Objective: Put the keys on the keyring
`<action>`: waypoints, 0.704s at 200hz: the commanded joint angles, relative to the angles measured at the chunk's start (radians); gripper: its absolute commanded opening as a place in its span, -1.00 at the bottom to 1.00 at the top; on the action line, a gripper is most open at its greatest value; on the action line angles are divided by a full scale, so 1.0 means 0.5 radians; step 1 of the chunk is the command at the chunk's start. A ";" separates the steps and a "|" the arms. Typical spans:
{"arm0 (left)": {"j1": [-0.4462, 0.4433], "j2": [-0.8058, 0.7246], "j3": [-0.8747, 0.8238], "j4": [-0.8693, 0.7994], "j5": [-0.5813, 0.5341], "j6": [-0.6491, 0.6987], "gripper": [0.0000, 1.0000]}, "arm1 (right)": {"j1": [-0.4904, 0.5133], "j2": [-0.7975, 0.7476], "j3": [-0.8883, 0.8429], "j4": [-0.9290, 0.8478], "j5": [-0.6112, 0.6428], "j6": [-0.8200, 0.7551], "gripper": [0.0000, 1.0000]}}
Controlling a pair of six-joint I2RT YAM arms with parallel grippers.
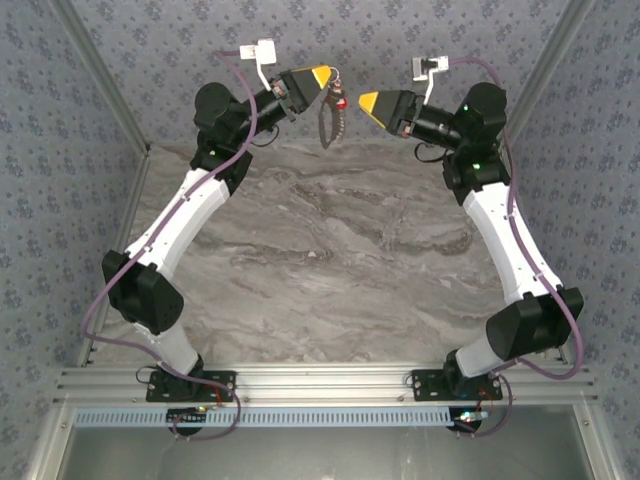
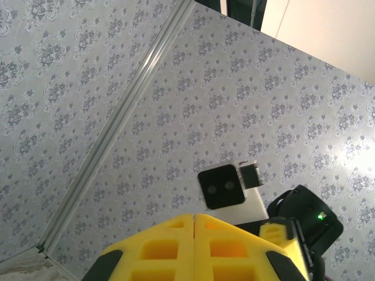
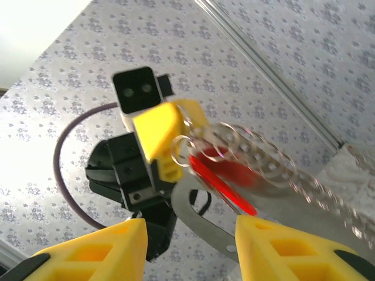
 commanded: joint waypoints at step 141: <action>-0.014 -0.007 -0.007 0.173 -0.059 -0.038 -1.00 | 0.142 0.414 0.479 0.423 0.134 0.210 -0.12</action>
